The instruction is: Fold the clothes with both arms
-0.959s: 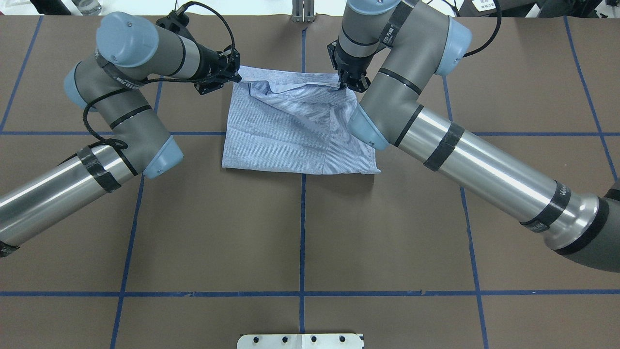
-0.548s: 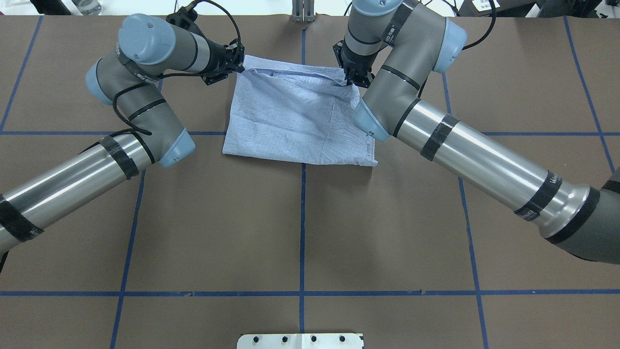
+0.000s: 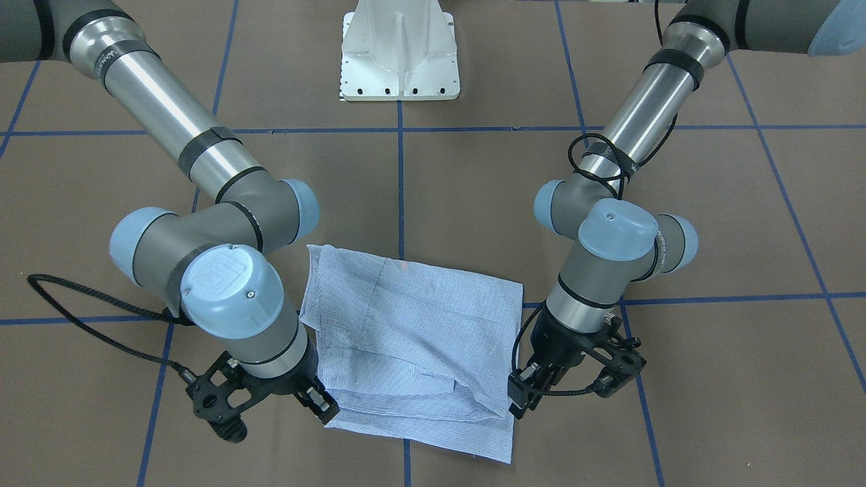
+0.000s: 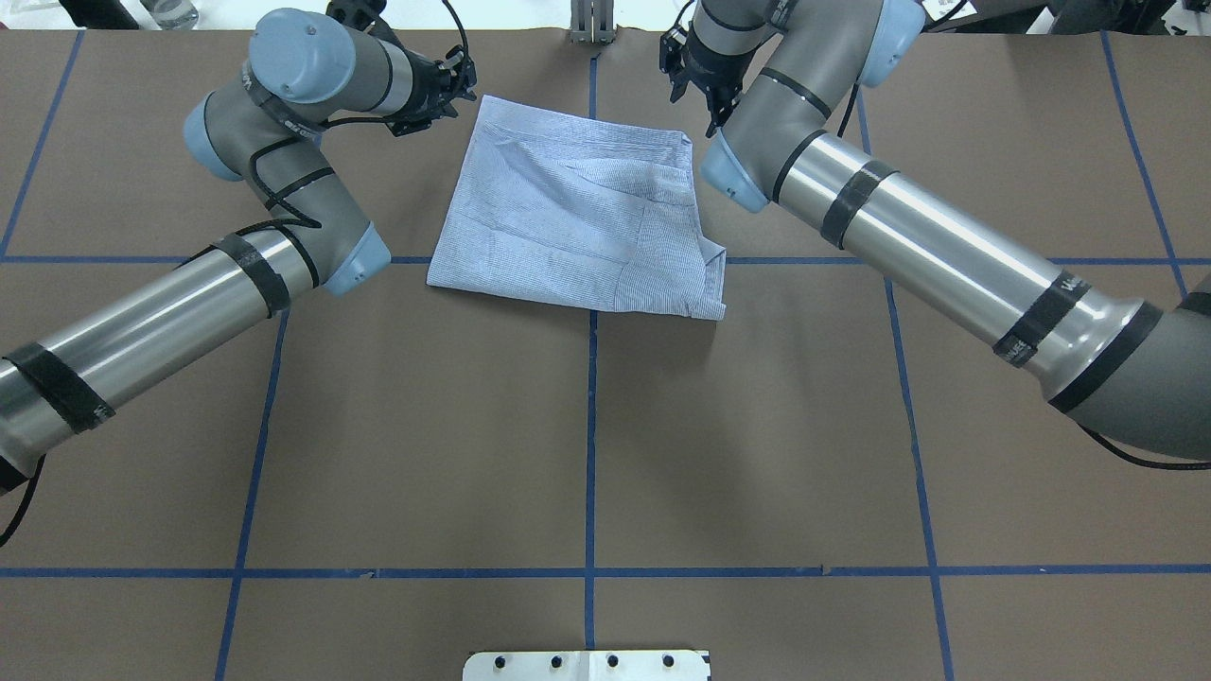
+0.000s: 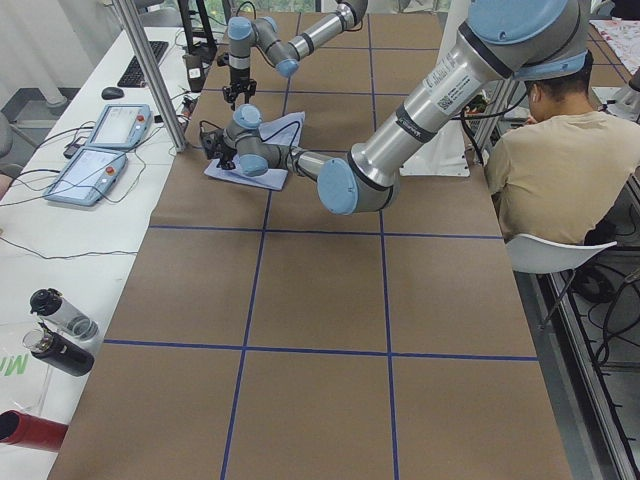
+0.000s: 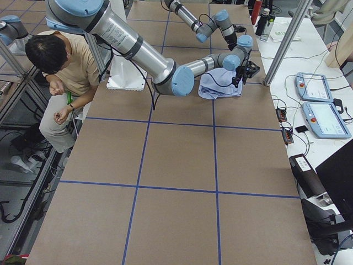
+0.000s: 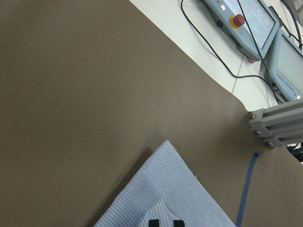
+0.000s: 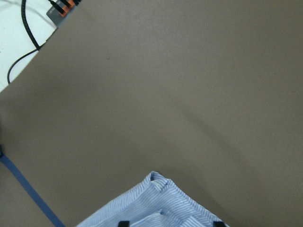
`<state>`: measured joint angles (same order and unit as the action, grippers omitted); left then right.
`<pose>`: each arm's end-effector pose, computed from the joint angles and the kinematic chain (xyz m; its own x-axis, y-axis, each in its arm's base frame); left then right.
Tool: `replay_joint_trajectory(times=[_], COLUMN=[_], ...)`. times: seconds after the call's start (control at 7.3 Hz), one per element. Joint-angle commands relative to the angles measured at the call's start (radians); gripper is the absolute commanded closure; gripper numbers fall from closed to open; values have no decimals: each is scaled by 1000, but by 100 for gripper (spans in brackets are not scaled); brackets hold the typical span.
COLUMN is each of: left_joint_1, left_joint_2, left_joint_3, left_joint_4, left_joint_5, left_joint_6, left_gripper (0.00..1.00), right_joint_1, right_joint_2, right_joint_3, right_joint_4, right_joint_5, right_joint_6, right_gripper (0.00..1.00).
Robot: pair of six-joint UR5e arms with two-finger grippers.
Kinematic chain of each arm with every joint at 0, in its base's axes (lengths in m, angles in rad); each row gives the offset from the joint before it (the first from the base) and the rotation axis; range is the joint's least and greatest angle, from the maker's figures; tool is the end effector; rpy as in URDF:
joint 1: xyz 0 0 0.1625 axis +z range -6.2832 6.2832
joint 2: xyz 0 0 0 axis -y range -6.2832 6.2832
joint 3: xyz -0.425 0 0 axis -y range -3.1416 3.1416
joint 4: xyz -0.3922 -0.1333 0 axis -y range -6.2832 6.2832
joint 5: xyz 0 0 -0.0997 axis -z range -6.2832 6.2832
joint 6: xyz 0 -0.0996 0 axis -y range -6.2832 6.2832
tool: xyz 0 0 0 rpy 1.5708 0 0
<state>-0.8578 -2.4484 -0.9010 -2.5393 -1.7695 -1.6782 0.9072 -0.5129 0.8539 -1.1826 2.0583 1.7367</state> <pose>0.4629 -0.7091 0.2986 0.1832 -0.3726 -0.9097 0.6457 0.7434 -0.1744 -0.4694 -0.7410 0.2391 0.3698 0.7099 0.5994 -0.5727 0.6822 -0.4545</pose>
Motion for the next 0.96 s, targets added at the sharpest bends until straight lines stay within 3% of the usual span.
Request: replay_joint_trajectory(times=[0.0,0.14,0.41,0.55,0.82], left_joint_1=[-23,-29,-87,-105,-138], left_joint_2=[3,20,141,179,334], left_joint_3=[-4,-33,-165,-215,-417], left_joint_4=[-1,4,23,57,207], left_joint_5=[-5,-28,-210,-226,-235], left_joint_6=[21,87,249,343,646], left_gripper=[38,38,38,39,39], right_joint_1=[16,18,47,67,105], right_joint_2=[8,4,-105,-122,-295], right_joint_3=[-15,-4,119,125,277], right_joint_4=[3,0,-8,-11,-24], right_joint_5=[29,29,37,45,51], right_joint_6=[-26,-66,-214,-273,-420], right_gripper=[0,0,0,0,0])
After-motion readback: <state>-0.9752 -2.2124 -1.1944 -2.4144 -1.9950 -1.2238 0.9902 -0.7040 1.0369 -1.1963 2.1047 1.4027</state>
